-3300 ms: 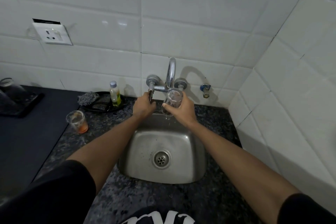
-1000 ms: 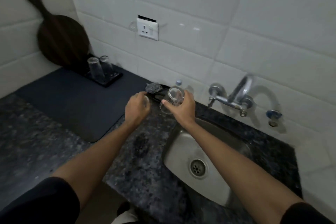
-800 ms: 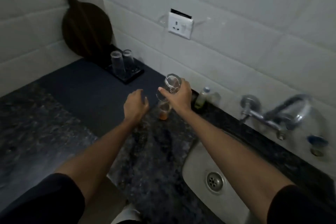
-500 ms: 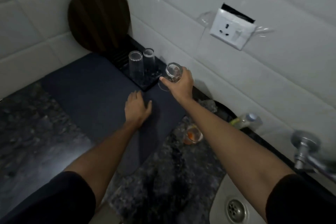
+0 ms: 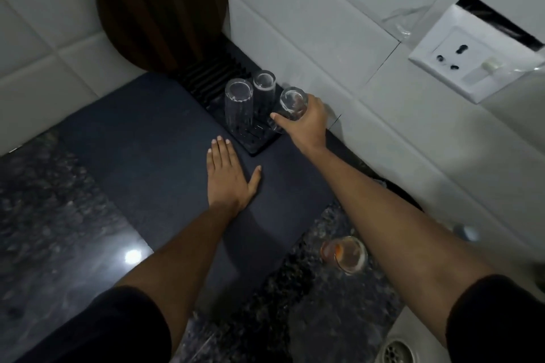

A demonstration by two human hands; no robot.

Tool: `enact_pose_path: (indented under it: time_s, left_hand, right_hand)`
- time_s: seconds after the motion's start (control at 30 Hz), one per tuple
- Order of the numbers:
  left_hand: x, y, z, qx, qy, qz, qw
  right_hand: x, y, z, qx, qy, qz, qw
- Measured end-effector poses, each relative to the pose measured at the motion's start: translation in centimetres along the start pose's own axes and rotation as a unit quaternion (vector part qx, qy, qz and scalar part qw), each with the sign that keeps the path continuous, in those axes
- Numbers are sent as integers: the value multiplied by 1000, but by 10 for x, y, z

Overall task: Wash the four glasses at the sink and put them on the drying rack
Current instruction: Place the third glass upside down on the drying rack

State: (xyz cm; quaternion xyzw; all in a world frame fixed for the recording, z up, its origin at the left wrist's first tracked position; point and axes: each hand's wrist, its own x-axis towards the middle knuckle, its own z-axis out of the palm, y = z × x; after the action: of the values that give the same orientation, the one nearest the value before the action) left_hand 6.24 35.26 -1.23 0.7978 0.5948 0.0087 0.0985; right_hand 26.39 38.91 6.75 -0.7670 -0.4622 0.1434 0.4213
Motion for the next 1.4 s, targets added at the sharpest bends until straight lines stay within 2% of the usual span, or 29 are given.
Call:
enact_pose_path:
  time_s: [0.3,0.73,0.97,1.2,1.4]
  left_hand:
    - [1,0,-1,-1,-3,2,1000]
    - [2,-1,-1,-11,-10,2,1000]
    - [1,-2,-3,-15,-14,8,1000]
    - [-2,-5,-3,-52,-16,21,998]
    - [-38,-6,-4,-59,-34,55,996]
  right_hand:
    - [13,1,16,-21,-25,-11,999]
    - [14,0,26,-35,-21,-11,999]
    - [8,-1,21,4,-45,43,998]
    - [-50,0,-48,-5,-83,111,990]
    - [-153,6,-143,-118,-226,127,959]
